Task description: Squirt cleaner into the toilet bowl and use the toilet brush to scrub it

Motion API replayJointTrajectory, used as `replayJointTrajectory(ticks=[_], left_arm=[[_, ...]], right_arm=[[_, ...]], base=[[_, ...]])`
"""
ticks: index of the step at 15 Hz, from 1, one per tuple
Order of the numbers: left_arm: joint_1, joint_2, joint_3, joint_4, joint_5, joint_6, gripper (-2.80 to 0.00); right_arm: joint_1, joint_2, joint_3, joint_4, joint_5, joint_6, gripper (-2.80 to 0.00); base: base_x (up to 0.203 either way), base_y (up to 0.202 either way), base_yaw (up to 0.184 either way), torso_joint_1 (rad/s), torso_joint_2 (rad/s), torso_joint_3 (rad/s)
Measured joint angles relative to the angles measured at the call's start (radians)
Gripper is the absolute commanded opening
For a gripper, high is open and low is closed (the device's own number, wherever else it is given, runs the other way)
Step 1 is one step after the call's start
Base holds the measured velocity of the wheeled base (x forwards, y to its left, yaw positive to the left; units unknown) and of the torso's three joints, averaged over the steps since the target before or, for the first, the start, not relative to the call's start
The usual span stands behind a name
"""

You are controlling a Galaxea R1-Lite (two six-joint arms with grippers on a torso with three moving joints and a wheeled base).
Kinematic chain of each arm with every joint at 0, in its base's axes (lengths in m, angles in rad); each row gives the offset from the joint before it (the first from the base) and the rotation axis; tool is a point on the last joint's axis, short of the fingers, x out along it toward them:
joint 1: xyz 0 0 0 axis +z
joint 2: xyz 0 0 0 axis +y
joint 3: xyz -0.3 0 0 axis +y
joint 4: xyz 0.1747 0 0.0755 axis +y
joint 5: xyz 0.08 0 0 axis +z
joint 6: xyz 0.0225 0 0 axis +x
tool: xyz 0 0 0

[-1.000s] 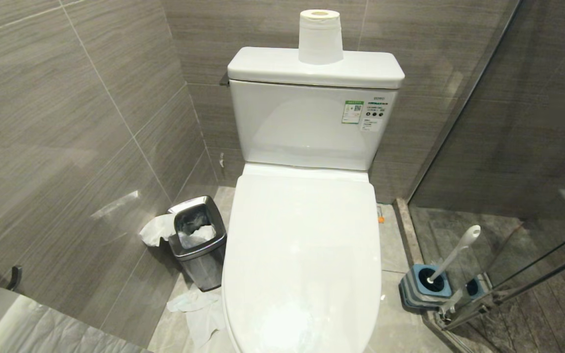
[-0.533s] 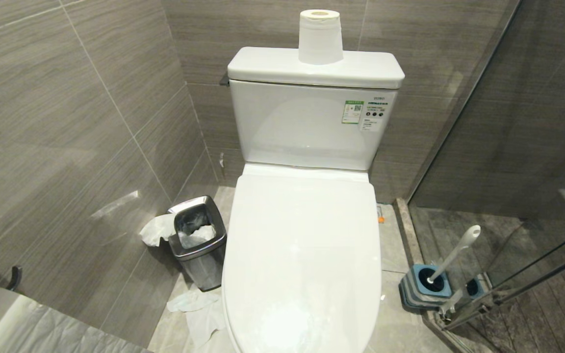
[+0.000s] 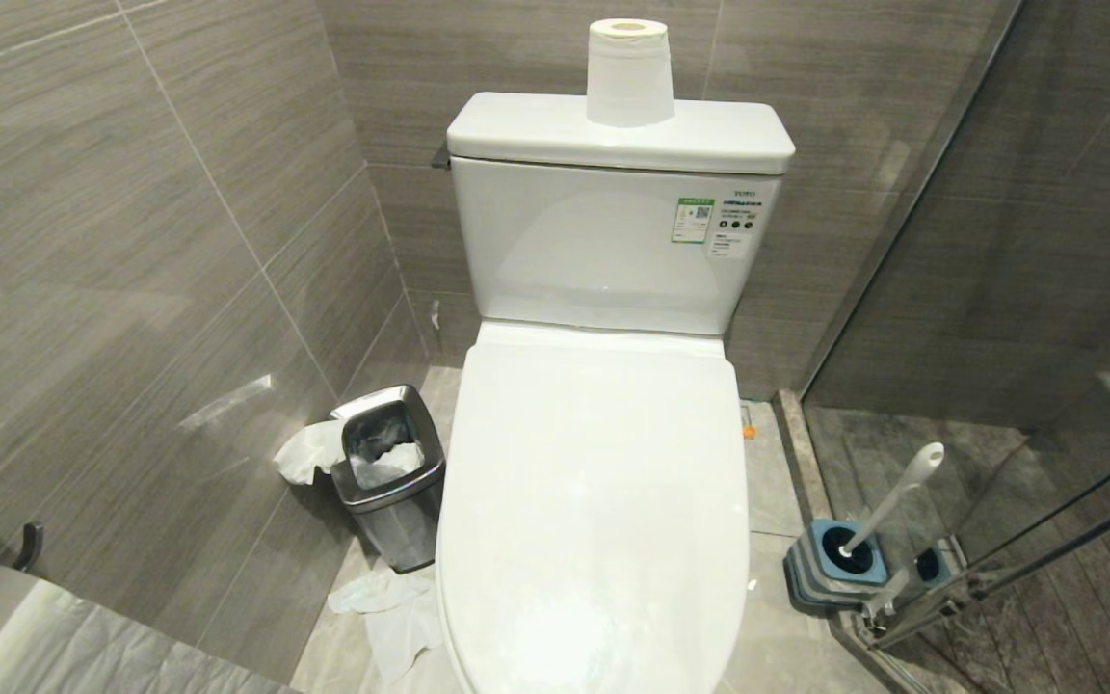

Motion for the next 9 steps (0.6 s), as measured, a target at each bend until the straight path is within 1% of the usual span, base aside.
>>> replayJointTrajectory(ticks=[9], left_arm=[[0.000, 0.000, 0.000, 0.000, 0.000, 0.000, -2.80]], right_arm=[[0.000, 0.000, 0.000, 0.000, 0.000, 0.000, -2.80]], base=[[0.000, 0.000, 0.000, 0.000, 0.00, 0.000]])
